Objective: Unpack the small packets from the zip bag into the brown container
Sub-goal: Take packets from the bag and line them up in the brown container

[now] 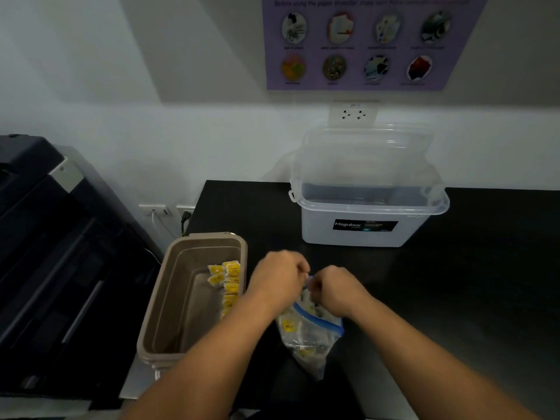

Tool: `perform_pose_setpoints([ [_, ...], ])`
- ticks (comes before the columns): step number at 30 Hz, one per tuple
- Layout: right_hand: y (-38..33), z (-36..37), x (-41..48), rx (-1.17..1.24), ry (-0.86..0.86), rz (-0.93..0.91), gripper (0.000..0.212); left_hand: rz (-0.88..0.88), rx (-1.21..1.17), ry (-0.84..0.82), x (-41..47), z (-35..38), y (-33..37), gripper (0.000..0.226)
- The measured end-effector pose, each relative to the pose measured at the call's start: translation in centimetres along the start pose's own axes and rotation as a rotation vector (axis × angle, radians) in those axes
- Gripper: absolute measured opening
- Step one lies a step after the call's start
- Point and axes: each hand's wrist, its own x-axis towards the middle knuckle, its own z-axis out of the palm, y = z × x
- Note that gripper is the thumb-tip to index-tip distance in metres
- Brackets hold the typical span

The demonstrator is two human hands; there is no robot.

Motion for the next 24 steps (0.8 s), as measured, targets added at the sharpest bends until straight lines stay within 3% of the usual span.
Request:
perform_pose_setpoints([
  [5, -0.2, 0.9, 1.2, -0.143, -0.054, 0.085, 0.024, -0.208, 0.285, -0.168, 1.3, 4.6, -1.5, 0.028],
  [13, -1.6, 2.5, 2.6, -0.152, 0.016, 0.248, 0.016, -0.433, 0.265, -0.369, 2.9, 5.6, -2.8, 0.038],
  [20, -1.1, 2.2, 2.3, -0.068, 0.026, 0.221, 0.021, -0.422, 0.266, -0.278, 3.0, 5.7, -3.5, 0.032],
  [24, 0.7, 0.7, 1.4, 0.096, 0.089, 0.123, 0.01, -0.29, 0.314, -0.24, 2.5, 5.8, -3.6, 0.035],
])
